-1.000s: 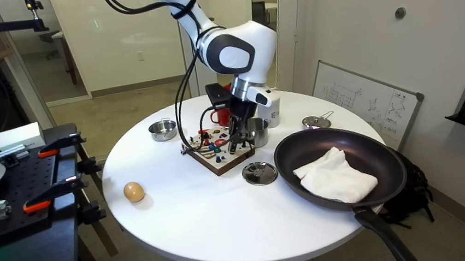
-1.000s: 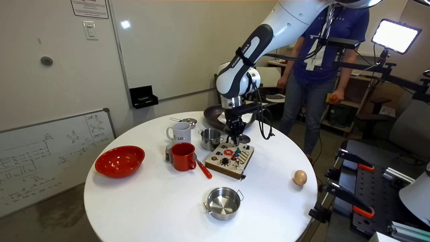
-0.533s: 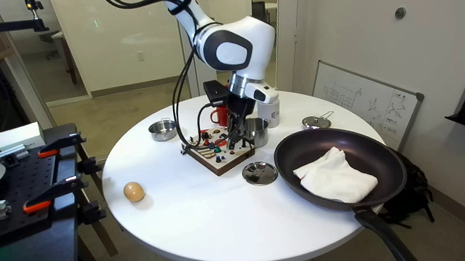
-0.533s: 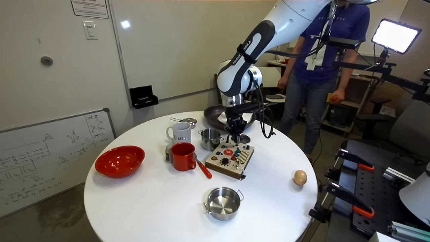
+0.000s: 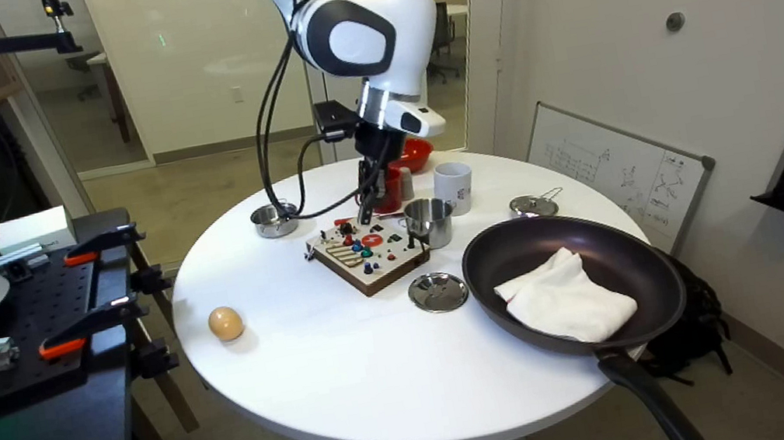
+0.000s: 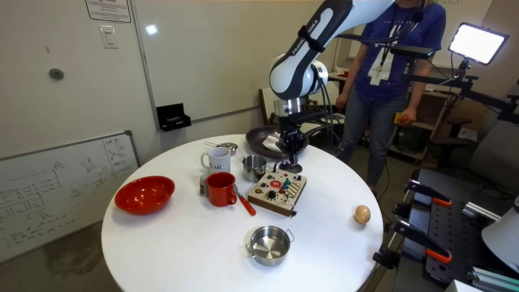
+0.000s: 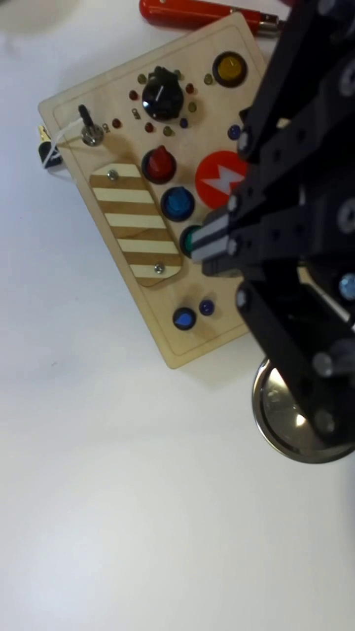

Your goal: Press a button on the control pad

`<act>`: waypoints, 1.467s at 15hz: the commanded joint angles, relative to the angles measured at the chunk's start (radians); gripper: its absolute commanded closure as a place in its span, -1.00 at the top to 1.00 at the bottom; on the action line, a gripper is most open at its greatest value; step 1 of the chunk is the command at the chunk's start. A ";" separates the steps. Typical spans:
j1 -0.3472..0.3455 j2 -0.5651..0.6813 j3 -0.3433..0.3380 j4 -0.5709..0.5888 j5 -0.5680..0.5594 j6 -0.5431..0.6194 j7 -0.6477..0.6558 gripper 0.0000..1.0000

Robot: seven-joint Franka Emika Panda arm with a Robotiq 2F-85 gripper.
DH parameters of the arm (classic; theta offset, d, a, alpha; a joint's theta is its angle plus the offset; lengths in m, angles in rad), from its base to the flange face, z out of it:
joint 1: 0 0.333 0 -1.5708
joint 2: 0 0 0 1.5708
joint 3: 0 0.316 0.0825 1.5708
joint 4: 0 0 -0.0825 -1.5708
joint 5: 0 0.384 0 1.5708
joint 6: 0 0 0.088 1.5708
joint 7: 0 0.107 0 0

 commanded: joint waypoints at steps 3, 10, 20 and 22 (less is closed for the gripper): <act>0.029 -0.149 -0.016 -0.149 -0.006 0.028 0.006 -0.99; 0.036 -0.252 -0.024 -0.247 -0.012 0.066 0.013 -0.99; 0.028 -0.286 -0.018 -0.280 -0.002 0.072 -0.001 -0.60; 0.028 -0.291 -0.018 -0.284 -0.002 0.072 -0.001 -0.41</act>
